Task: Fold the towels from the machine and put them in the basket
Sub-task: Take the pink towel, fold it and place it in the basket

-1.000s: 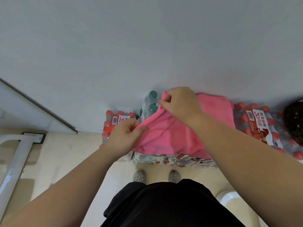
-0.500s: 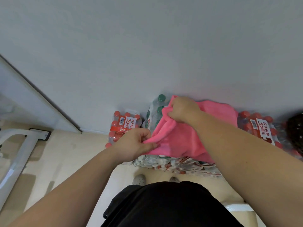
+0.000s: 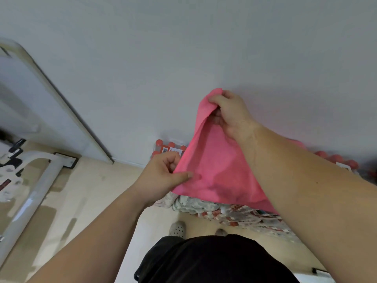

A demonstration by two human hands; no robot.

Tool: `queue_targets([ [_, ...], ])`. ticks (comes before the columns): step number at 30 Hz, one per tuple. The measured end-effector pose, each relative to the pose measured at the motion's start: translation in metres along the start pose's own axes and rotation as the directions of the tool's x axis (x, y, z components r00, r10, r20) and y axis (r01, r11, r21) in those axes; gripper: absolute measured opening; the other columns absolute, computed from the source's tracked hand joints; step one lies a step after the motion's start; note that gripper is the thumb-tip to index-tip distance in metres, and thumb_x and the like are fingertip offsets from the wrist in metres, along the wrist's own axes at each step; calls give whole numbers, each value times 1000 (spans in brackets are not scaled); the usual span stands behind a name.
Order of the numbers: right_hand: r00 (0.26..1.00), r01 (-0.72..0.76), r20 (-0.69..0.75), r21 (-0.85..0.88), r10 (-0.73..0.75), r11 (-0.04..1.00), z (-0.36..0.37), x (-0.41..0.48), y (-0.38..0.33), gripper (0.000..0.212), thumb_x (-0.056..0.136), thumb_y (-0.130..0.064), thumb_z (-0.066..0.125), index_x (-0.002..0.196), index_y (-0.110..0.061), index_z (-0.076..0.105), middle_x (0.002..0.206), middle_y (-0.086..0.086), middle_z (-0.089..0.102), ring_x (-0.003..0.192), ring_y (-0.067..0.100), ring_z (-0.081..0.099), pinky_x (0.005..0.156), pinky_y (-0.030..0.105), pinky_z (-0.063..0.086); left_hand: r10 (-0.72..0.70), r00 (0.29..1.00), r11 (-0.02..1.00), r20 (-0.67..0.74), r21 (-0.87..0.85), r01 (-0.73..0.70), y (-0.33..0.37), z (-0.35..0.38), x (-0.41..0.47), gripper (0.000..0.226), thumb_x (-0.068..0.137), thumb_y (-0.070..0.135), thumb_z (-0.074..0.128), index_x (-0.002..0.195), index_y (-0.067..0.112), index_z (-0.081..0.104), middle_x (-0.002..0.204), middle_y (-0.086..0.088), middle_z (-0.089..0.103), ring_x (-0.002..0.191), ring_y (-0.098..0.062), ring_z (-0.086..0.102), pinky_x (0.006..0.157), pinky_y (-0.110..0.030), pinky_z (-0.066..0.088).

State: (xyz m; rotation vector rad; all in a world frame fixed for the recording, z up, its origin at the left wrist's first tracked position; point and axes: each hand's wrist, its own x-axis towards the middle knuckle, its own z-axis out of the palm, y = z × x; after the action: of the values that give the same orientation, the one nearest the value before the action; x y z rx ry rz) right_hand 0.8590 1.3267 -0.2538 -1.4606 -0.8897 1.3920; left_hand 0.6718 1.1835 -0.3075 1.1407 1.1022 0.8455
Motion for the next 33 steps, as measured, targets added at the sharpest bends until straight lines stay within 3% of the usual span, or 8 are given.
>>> queue_targets([
  [5, 995, -52, -83, 10, 53, 999, -34, 1, 5, 14, 92, -3, 62, 82, -12, 64, 71, 6, 65, 58, 13, 63, 57, 27, 57, 48, 994, 999, 100, -5, -48, 13, 21, 6, 37, 75, 1, 81, 61, 16, 50, 54, 2, 40, 49, -11, 36, 50, -22, 34],
  [10, 976, -101, -194, -2, 99, 995, -99, 2, 7, 15, 93, -7, 61, 80, -13, 64, 66, 2, 67, 50, 9, 64, 49, 22, 53, 31, 958, 990, 286, 122, -69, 16, 67, 24, 36, 75, 17, 83, 69, 9, 48, 67, -7, 34, 60, -21, 31, 58, -33, 29],
  [14, 964, -143, -230, -34, 131, 989, -152, 4, 13, 10, 90, -9, 67, 81, -12, 68, 70, 3, 70, 56, 12, 64, 55, 26, 56, -12, 920, 979, 391, 192, -69, 20, 117, 39, 39, 76, 10, 82, 67, 13, 43, 68, -2, 32, 58, -14, 28, 53, -25, 26],
  [17, 962, -147, -237, -33, 135, 989, -188, 6, 21, 9, 87, -4, 68, 92, -11, 70, 80, 7, 69, 61, 16, 63, 56, 27, 55, -56, 903, 966, 426, 252, -59, 19, 158, 49, 41, 77, 2, 81, 66, 18, 45, 64, 5, 34, 56, -9, 28, 53, -21, 27],
  [21, 957, -49, -288, -242, -24, 969, -237, 5, 29, 24, 82, -1, 70, 85, -22, 59, 79, 5, 59, 65, 20, 56, 58, 31, 47, -110, 906, 918, 408, 392, -65, 13, 207, 58, 34, 77, 6, 81, 67, 14, 49, 52, 15, 37, 51, -6, 31, 50, -20, 29],
  [24, 966, 37, -226, -370, -129, 928, -272, 5, 33, 27, 82, 4, 67, 76, -22, 66, 73, 0, 64, 66, 14, 57, 66, 33, 50, -130, 948, 870, 292, 492, -32, 5, 240, 61, 33, 74, 9, 78, 64, 21, 48, 46, 13, 45, 46, -8, 39, 52, -27, 34],
  [30, 970, 109, -160, -388, -184, 915, -328, 10, 41, 19, 80, 2, 72, 87, -15, 75, 80, -1, 71, 71, 6, 62, 76, 28, 54, -189, 958, 839, 217, 543, 43, 6, 302, 60, 25, 74, 6, 72, 67, 20, 52, 45, 6, 56, 41, -9, 44, 51, -26, 38],
  [33, 971, 120, -150, -370, -187, 921, -349, 10, 47, 18, 80, 2, 73, 91, -13, 76, 81, -2, 70, 65, -4, 60, 72, 17, 52, -198, 961, 838, 193, 542, 64, 6, 330, 61, 22, 73, 3, 69, 67, 16, 52, 44, 4, 55, 39, -11, 44, 51, -27, 39],
])
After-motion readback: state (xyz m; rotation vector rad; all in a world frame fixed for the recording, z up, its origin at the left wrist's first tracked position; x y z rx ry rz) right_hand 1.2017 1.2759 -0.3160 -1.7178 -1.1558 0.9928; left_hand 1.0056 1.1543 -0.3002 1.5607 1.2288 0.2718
